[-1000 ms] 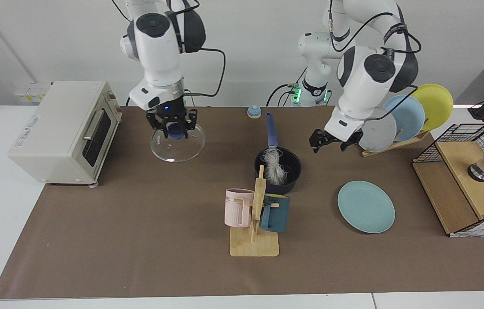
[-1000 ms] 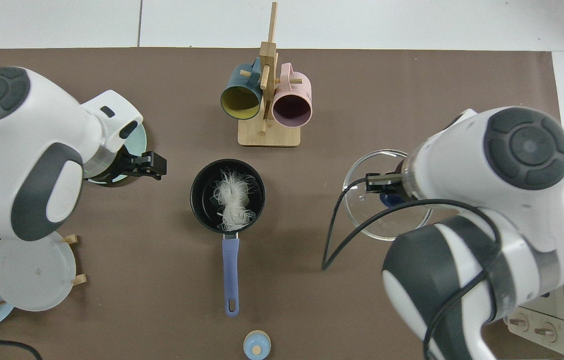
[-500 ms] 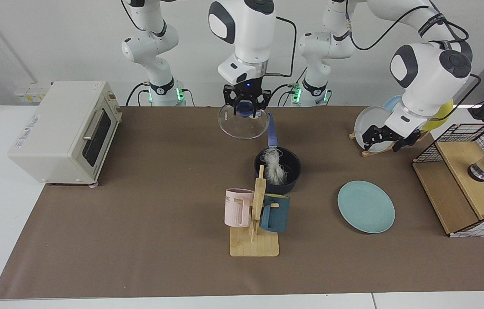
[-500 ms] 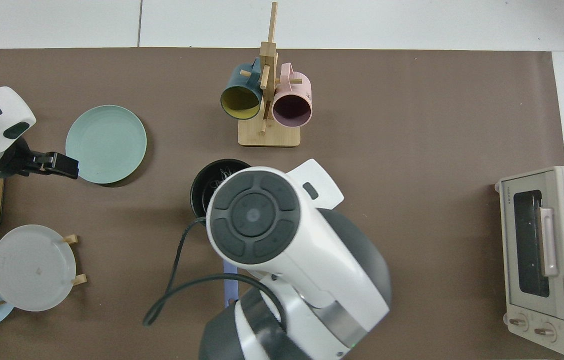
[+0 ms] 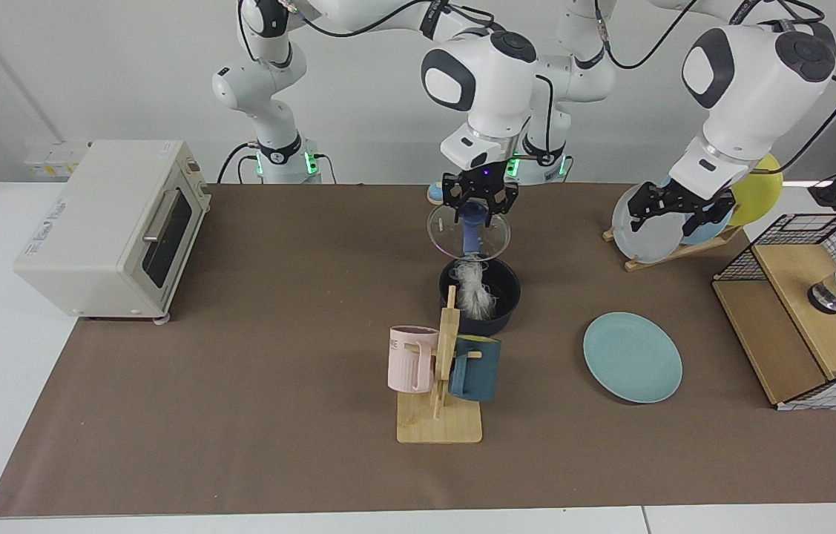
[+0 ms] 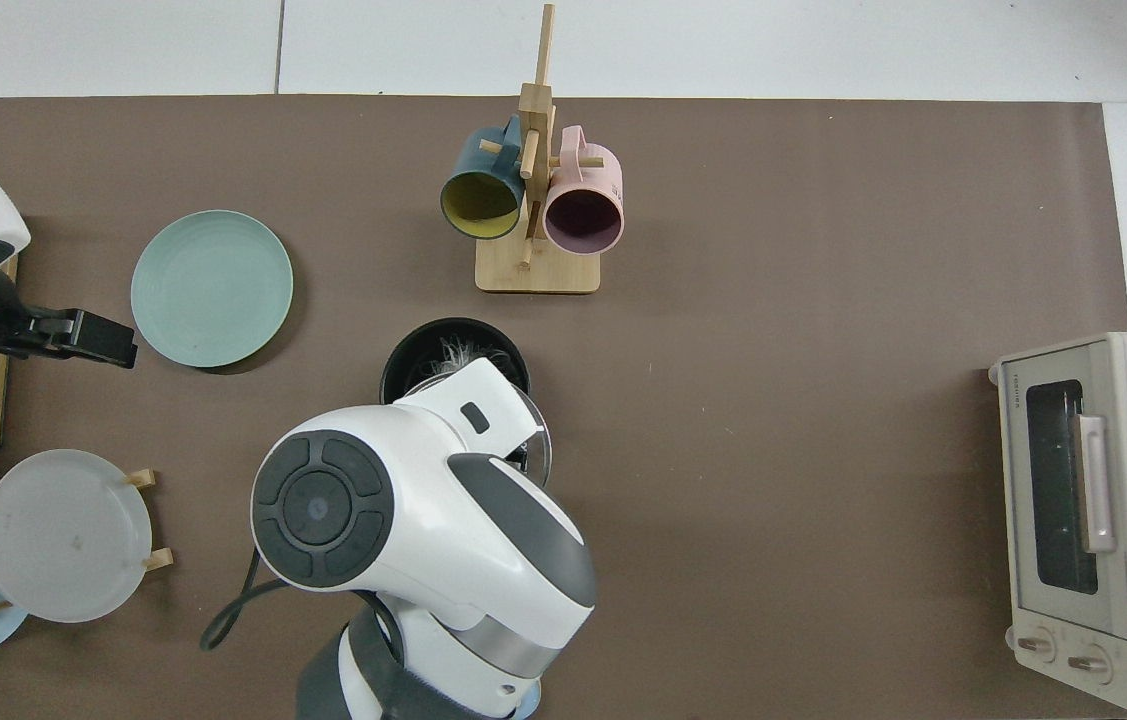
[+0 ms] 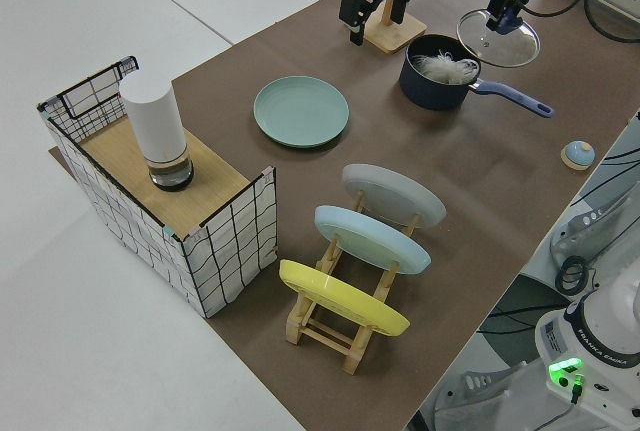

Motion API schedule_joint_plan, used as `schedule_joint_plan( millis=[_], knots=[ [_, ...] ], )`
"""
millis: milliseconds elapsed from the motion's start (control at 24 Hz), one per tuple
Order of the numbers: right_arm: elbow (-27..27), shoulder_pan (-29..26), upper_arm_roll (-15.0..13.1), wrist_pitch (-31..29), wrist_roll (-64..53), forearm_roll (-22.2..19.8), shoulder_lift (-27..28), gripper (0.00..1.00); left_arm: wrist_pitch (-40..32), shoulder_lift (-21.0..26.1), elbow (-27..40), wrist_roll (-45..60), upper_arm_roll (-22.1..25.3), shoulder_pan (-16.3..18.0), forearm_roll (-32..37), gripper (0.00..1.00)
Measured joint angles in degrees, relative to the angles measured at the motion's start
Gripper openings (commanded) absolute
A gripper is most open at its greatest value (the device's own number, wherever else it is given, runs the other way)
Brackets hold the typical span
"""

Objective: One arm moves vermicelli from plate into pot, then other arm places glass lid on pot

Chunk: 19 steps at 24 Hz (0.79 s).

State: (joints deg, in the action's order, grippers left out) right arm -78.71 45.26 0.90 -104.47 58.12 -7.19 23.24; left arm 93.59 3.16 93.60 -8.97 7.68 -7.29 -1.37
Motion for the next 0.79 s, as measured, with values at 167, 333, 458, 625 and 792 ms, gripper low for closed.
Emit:
schedule_joint_plan(
  millis=[167, 333, 458, 625, 792],
  knots=[
    [-2.54, -0.38, -0.4, -6.71, 0.0, -0.37, 0.17, 0.0, -3.04, -0.25, -2.62, 0.0, -0.13, 0.0, 0.0, 1.0],
    [-6.3, -0.76, -0.78, -12.23, 0.0, -0.67, 0.45, 0.0, -6.02, -1.34, -4.94, 0.0, -0.1, 0.0, 0.0, 1.0],
    [-8.25, -0.77, -0.84, -15.33, 0.0, -0.7, 0.52, 0.0, -6.28, -2.46, -4.52, 0.0, -0.07, 0.0, 0.0, 1.0],
    [-9.74, -1.22, -0.87, -19.29, -0.08, -0.76, 0.56, 0.0, -3.53, -2.66, -0.96, -0.04, -0.13, 0.0, 0.0, 1.0],
    [-10.1, -2.38, -0.89, -20.89, -1.97, -0.83, 0.64, 0.0, 2.53, -1.86, 4.52, -0.46, -0.17, -0.01, 0.0, 1.0]
  ],
)
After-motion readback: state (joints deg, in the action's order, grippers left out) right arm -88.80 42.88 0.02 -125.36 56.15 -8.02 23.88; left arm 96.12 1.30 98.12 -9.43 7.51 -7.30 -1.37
